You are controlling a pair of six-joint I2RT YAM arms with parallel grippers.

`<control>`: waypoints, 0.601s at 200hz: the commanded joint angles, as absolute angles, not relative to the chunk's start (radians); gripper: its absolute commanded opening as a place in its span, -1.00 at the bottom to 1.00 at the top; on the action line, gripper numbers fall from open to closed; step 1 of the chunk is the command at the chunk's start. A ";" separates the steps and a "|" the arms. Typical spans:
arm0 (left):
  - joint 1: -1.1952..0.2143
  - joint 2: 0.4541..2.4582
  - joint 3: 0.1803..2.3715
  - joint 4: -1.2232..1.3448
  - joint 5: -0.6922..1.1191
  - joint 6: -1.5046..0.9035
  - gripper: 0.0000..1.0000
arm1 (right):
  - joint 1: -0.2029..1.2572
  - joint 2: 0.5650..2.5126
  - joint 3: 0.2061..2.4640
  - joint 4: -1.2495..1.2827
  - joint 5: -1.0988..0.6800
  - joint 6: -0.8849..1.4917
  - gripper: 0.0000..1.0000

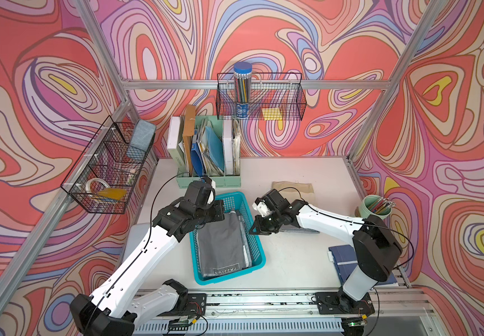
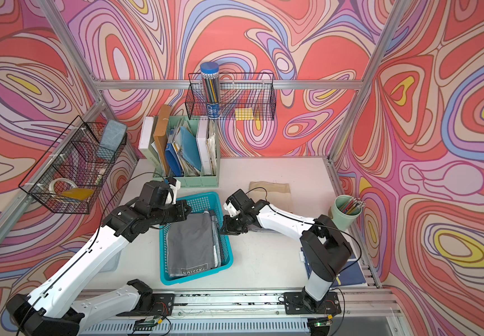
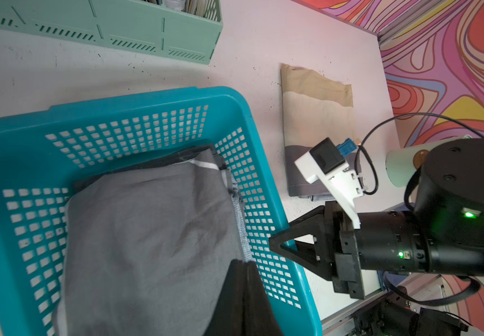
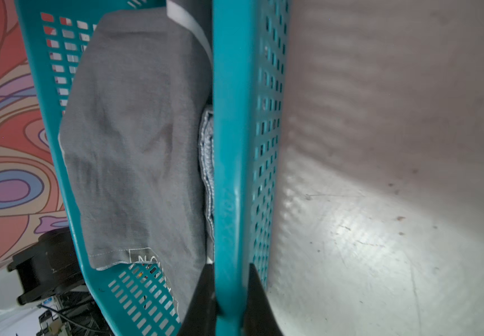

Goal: Put the folded pillowcase in the basket
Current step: Move the basket to the center of the board.

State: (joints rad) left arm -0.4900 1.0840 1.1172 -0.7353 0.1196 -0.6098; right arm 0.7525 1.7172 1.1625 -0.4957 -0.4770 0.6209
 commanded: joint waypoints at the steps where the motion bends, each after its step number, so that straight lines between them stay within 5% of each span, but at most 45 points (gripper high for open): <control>1: -0.486 1.052 1.095 -0.767 0.101 -0.605 -0.86 | 0.787 1.766 1.172 -0.514 -0.441 0.674 -1.00; 120: -0.485 1.024 1.098 -0.783 0.076 -0.602 -0.91 | 0.919 1.920 1.335 -0.373 -0.125 1.067 -1.00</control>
State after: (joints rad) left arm -0.4892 1.0416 1.0904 -0.7563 0.0895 -0.6094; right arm 0.9291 1.9083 1.3701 -0.3599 -0.2848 0.9710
